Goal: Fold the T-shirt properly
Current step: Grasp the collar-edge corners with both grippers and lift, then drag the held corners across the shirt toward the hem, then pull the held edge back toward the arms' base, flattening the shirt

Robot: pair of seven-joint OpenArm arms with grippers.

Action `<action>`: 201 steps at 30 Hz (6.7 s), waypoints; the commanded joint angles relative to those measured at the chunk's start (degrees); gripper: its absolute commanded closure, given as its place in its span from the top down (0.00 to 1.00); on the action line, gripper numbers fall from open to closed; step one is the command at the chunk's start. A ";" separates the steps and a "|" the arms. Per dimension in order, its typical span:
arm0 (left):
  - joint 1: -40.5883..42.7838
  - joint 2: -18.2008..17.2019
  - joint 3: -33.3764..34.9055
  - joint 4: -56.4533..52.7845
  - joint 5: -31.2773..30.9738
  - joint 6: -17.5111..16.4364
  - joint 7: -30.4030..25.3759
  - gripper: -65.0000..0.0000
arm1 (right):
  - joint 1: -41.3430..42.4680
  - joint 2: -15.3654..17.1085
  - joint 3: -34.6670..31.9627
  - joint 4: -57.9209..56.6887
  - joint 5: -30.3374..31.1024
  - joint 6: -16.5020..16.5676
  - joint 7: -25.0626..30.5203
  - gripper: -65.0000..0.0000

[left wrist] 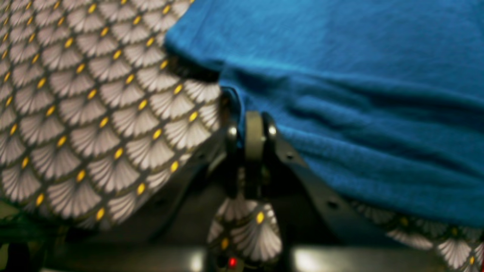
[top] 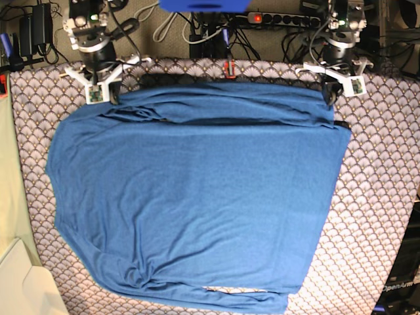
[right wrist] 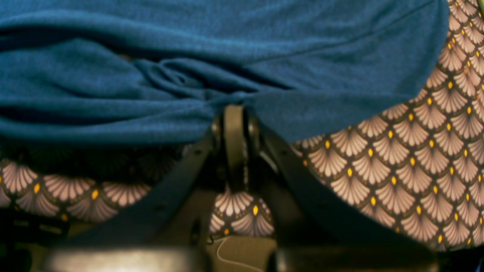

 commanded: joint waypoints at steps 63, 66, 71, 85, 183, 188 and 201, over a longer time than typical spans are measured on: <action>-22.99 -2.12 -7.63 0.09 0.63 -0.08 22.35 0.00 | 29.74 2.94 -1.70 -16.33 -0.17 4.23 -5.29 0.00; -22.99 -2.12 -7.63 -0.52 0.63 -0.08 22.35 0.00 | 29.82 2.94 -1.70 -16.33 -0.17 4.32 -5.11 0.00; -22.99 -2.12 -7.63 -2.99 0.63 -0.34 22.35 0.00 | 30.53 3.03 -2.93 -16.33 -0.17 4.32 -5.38 0.00; -21.41 -2.12 -7.63 0.62 0.63 0.01 22.35 0.00 | 30.44 2.94 -2.93 -16.33 -0.17 4.32 -5.38 0.00; -24.13 -2.74 -7.19 -9.23 0.01 -0.52 36.60 0.08 | 12.15 2.94 -5.57 -4.28 -0.08 4.32 -5.02 0.46; -24.13 -2.82 -7.37 -9.23 0.10 -0.52 36.60 0.08 | 14.09 2.86 -5.66 -8.94 -0.08 4.32 -4.94 0.46; -24.66 -2.82 -7.45 -9.23 0.28 -0.52 36.51 0.08 | 16.90 2.77 -5.66 -14.48 -0.08 4.32 -4.94 0.46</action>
